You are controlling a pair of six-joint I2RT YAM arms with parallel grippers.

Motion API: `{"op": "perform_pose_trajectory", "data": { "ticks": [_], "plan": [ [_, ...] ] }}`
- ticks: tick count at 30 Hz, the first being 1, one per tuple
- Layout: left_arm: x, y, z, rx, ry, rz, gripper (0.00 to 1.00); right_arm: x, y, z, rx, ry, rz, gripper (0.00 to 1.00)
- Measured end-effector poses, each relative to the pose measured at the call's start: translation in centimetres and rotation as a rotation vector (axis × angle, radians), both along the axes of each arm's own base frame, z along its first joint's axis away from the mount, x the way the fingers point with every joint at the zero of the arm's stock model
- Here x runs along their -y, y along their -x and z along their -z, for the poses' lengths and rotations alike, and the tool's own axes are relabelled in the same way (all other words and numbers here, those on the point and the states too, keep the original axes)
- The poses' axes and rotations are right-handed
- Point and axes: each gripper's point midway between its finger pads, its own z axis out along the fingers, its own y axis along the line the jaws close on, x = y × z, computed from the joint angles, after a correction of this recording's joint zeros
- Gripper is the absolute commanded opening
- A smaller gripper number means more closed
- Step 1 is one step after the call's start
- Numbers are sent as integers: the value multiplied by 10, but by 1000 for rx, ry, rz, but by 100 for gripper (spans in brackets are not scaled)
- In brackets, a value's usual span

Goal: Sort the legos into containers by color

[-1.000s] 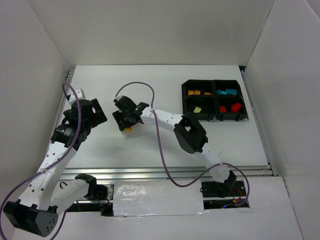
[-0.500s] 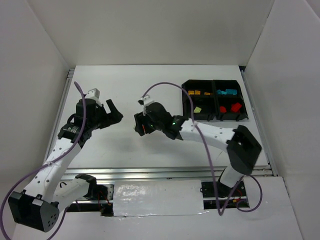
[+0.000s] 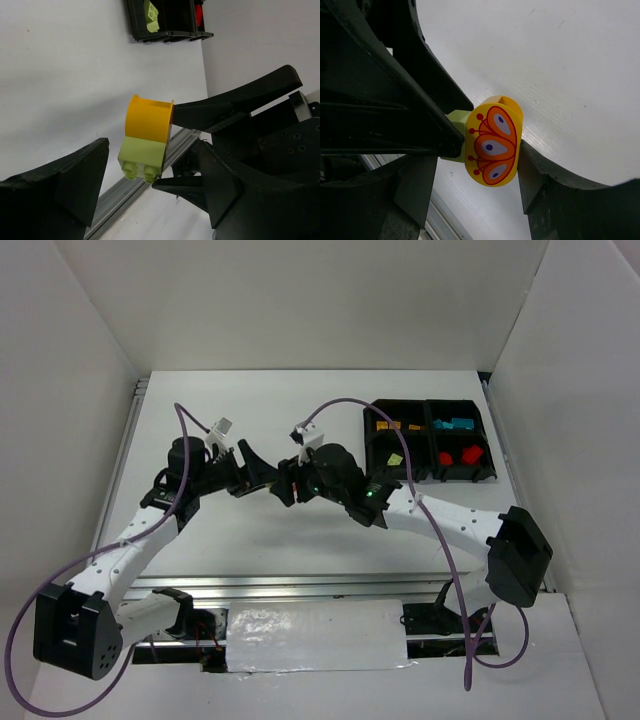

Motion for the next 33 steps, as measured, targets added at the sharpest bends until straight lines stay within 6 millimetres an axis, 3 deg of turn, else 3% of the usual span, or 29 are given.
{"op": "perform_pose_trajectory", "data": {
  "ticks": [2, 5, 7, 8, 12, 13, 15, 16, 18, 24, 30, 33],
  "plan": [
    [5, 3, 0, -2, 24, 19, 79, -1, 1, 0, -3, -1, -8, 0],
    [7, 5, 4, -8, 49, 30, 63, -2, 4, 1, -9, -3, -22, 0],
    [8, 7, 6, -15, 60, 36, 44, -4, 6, 1, -15, -6, -33, 0],
    [7, 7, 10, -16, 51, 32, 29, -4, 7, 0, -18, -9, -34, 0],
    [9, 7, 10, -1, 65, 48, 0, -4, 9, 0, -38, -17, -42, 0],
    [10, 7, 10, 4, 68, 52, 0, -4, 9, 1, -42, -19, -41, 0],
    [11, 6, 10, 15, 73, 59, 0, -4, 9, 1, -49, -22, -40, 15],
    [11, 7, 10, 19, 74, 63, 0, -3, 9, 1, -53, -22, -42, 38],
    [11, 7, 9, 28, 74, 67, 0, -4, 9, -1, -59, -26, -51, 99],
    [16, 15, -2, 95, 50, 140, 0, -1, 16, -13, -133, -115, -173, 100],
    [24, 31, -23, 209, 55, 260, 0, 60, 2, -44, -186, -262, -268, 100],
    [27, 40, -29, 251, 64, 316, 0, 73, 15, -60, -188, -290, -343, 100]
  ]
}}
